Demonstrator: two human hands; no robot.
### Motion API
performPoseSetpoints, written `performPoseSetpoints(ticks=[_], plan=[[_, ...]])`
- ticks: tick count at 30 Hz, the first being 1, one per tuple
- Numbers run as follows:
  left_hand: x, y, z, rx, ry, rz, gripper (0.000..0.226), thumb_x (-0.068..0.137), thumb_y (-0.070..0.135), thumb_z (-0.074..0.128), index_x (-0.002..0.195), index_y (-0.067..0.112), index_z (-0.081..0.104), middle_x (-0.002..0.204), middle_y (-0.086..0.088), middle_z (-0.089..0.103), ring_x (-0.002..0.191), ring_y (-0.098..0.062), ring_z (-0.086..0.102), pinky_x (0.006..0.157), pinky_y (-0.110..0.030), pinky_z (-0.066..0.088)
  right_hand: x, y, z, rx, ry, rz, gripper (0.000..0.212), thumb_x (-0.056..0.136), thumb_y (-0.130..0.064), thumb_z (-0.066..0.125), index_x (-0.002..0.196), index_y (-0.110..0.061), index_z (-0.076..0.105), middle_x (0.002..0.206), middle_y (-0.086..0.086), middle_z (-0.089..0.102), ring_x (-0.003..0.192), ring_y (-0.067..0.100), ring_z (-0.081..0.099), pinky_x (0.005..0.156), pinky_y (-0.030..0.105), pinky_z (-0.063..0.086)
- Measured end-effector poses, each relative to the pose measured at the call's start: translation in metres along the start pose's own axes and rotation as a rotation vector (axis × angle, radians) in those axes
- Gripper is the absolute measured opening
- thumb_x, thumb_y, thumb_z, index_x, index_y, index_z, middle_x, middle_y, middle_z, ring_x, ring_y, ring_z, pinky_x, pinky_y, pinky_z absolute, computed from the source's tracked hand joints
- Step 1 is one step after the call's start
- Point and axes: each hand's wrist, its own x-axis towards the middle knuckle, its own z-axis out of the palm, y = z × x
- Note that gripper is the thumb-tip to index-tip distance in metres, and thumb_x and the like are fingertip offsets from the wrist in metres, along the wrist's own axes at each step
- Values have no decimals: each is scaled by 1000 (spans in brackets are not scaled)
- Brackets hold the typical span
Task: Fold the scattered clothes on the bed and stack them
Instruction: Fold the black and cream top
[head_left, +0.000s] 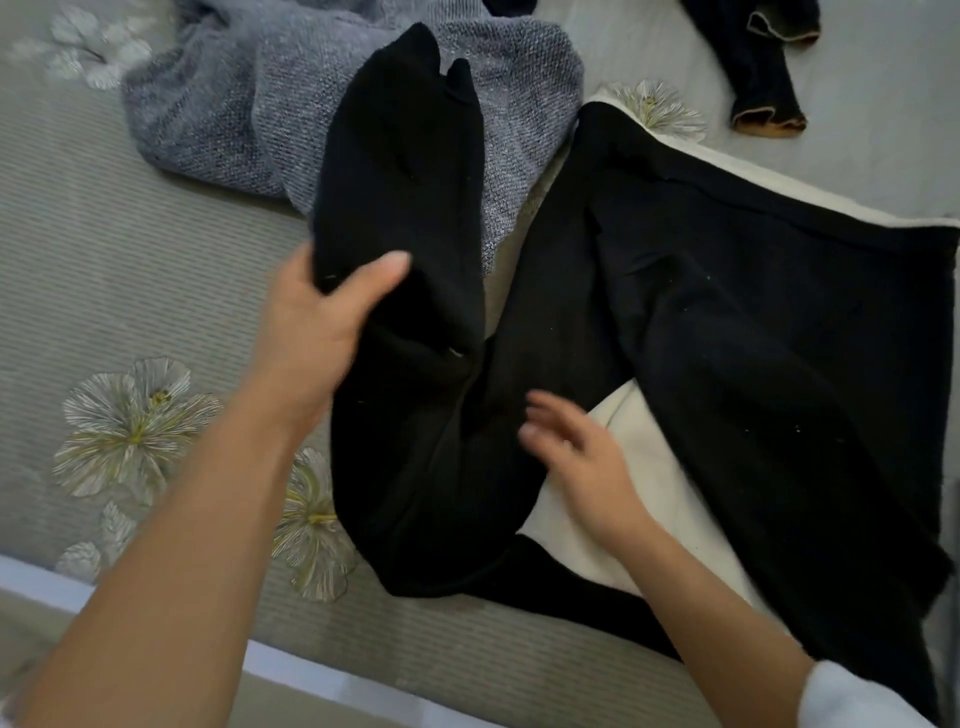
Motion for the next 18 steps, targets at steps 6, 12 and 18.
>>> performPoseSetpoints(ticks=[6,12,18], plan=[[-47,-51,104,1150,-874,397,39,78,48,61,113,34,53,159,3,15,145,-36,-11,112,-65,-4,19,-32,-91,575,541,167,20,93,-22,48,100,-15,65,91,5,70,74,11,68,63,21,50],[-82,-140,66,1408,-902,470,71,89,55,41,150,42,7,159,0,-18,142,-32,-26,115,-55,-4,9,-24,-106,333,420,40,26,87,-5,45,77,-21,63,73,-9,65,77,11,61,72,29,47],[-92,-129,63,1435,-648,471,95,72,46,68,151,36,17,160,-10,8,145,-33,10,110,-56,19,31,-43,-96,829,483,30,54,81,-56,56,119,-18,66,117,0,69,112,18,63,101,38,44]])
